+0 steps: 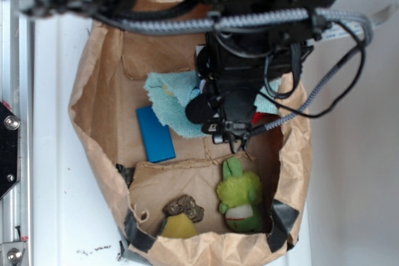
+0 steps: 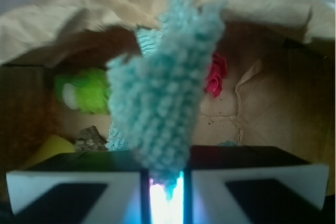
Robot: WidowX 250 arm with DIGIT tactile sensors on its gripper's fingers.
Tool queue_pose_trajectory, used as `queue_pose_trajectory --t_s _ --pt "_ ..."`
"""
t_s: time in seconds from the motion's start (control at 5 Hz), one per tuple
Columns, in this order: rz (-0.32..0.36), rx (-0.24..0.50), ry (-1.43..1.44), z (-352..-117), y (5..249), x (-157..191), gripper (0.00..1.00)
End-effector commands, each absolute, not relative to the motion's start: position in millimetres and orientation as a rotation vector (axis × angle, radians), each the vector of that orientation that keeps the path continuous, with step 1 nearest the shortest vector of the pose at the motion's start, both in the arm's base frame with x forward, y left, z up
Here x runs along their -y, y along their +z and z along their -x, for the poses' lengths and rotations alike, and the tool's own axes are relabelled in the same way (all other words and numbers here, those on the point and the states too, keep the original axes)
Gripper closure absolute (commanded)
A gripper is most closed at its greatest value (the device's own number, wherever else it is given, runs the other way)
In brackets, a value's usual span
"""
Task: Grab the blue cloth.
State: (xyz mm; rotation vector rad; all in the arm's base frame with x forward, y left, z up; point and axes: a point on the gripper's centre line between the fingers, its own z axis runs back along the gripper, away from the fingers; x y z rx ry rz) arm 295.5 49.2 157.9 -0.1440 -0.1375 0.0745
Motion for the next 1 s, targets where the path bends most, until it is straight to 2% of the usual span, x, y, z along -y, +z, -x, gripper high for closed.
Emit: queue_pose_trajectory --t_s 0.0,0.4,0.6,0.8 --pt "0.051 0.334 0.103 -278 198 -41 1.00" --pt "0.001 0.338 0.145 -277 208 -35 1.00" --pt "-0.003 0.361 0.166 -284 206 -33 1.00" --pt "-0.035 0.401 0.189 -300 196 -26 1.00"
